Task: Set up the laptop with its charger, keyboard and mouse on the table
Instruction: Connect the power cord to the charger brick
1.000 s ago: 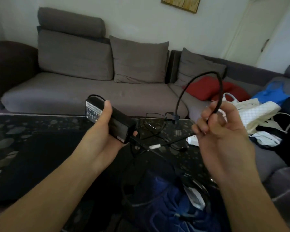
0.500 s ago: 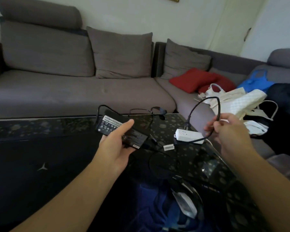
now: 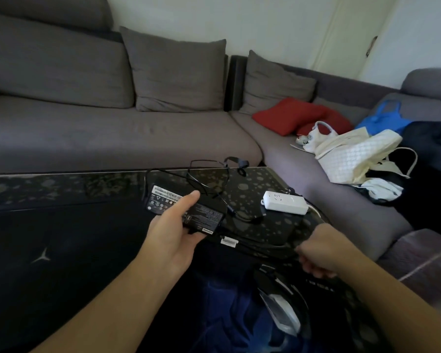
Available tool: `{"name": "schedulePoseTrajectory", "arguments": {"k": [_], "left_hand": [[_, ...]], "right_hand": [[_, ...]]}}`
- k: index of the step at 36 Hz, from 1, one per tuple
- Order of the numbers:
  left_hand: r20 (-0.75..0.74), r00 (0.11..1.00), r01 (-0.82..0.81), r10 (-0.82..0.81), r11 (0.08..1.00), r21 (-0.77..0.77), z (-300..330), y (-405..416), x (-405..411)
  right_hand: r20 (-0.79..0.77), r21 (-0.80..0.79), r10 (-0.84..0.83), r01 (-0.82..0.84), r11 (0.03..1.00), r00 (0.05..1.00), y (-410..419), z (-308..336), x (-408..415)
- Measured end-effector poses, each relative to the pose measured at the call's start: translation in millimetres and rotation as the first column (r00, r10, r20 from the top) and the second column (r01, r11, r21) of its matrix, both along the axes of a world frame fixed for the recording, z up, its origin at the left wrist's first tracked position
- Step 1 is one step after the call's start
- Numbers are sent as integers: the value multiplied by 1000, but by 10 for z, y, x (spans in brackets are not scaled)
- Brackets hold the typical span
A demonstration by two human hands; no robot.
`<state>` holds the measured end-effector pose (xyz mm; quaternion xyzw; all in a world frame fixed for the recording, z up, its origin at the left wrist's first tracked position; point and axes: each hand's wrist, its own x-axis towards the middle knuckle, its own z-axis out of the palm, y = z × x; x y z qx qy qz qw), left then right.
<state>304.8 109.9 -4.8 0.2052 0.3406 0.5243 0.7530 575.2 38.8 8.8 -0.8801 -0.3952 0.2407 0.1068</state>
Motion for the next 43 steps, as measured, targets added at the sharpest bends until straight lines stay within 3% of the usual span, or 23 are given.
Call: {"name": "schedulePoseTrajectory", "arguments": {"k": [3, 7, 10, 14, 20, 23, 26, 29, 34, 38, 43], "left_hand": [[8, 1000, -20, 21, 1000, -15, -38, 23, 27], [-12, 1000, -7, 6, 999, -37, -79, 27, 50], [-42, 999, 14, -16, 999, -34, -92, 22, 59], [-58, 998, 25, -28, 999, -43, -122, 97, 30], [-62, 997, 42, -46, 997, -66, -167, 245, -9], [-59, 997, 55, -58, 997, -55, -149, 303, 46], [-60, 996, 66, -69, 996, -51, -129, 373, 120], [-54, 995, 87, -89, 996, -35, -130, 434, 188], [-73, 990, 122, -120, 992, 24, -85, 455, 303], [-112, 987, 125, -116, 989, 76, 7, 491, 347], [-120, 966, 245, -228, 957, 153, 95, 526, 217]], "right_hand": [[192, 187, 45, -82, 979, 980, 129, 118, -146], [268, 344, 195, -283, 895, 944, 509, 160, -430], [223, 232, 378, -425, 875, 899, 886, 104, -598], [311, -54, 465, -473, 879, 829, 1313, -54, -753], [369, -15, 464, -494, 869, 805, 1480, 70, -919], [309, 165, 372, -435, 885, 875, 1523, 257, -985], [113, 388, 296, -316, 866, 949, 1578, 400, -1074], [-97, 518, 294, -204, 830, 951, 1600, 501, -1183], [-42, 536, 412, -328, 778, 910, 1635, 518, -1385], [-118, 465, 529, -424, 777, 840, 1626, 535, -1469], [-48, 481, 569, -481, 733, 821, 1645, 508, -1343]]}}
